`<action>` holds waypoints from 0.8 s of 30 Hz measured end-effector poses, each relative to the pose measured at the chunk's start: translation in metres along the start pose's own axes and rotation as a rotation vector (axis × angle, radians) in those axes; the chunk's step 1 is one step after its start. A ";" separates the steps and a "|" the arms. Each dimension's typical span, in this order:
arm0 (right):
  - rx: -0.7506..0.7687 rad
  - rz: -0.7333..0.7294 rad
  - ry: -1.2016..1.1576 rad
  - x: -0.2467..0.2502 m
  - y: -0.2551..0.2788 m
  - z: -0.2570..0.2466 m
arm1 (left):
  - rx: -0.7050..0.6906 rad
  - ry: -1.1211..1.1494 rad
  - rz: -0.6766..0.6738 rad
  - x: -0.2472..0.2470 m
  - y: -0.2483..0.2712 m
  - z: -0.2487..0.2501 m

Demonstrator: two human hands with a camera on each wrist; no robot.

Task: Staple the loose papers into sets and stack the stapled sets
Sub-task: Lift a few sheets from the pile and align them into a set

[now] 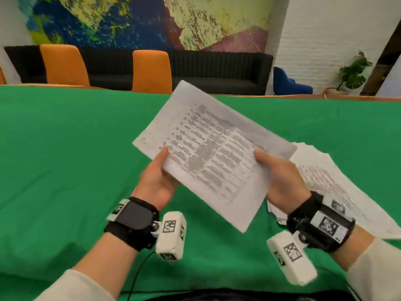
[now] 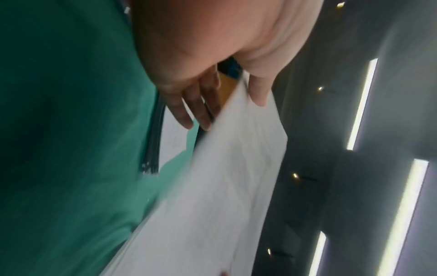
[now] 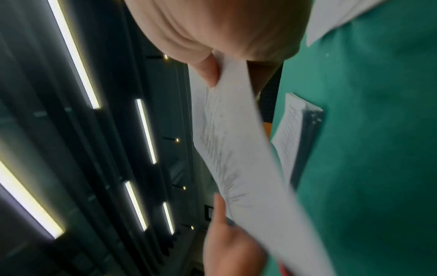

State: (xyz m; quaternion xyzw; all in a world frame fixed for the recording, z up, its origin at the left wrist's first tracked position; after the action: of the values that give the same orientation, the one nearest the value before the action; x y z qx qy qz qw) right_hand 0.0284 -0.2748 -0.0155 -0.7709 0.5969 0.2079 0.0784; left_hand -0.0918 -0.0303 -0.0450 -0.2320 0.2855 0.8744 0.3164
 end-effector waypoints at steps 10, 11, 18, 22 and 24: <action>0.031 -0.254 0.254 0.007 0.003 -0.038 | -0.524 -0.331 -0.082 -0.036 0.014 0.070; 0.097 -0.295 0.317 -0.002 0.003 -0.046 | -0.574 -0.392 -0.125 -0.043 0.019 0.073; 0.651 -0.171 0.225 -0.065 0.018 -0.099 | -0.916 -0.503 -0.286 -0.095 0.071 0.093; 0.749 -0.147 0.186 -0.077 0.023 -0.101 | -0.983 -0.474 -0.259 -0.096 0.074 0.102; 0.710 -0.122 0.261 -0.074 0.017 -0.079 | -0.934 -0.524 -0.213 -0.082 0.060 0.086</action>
State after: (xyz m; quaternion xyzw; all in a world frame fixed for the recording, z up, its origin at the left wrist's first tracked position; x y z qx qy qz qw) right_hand 0.0148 -0.2427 0.0887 -0.7497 0.5899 -0.1170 0.2761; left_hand -0.0953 -0.0476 0.0869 -0.1499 -0.2467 0.8998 0.3272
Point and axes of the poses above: each hand's wrist, its own y-axis away from the middle knuckle, its own x-axis out of the back of the hand, z = x × y, the point moved 5 cm from there along -y, towards the middle knuckle, and after that the axes turned 12 degrees about z, right-handed, at the moved point
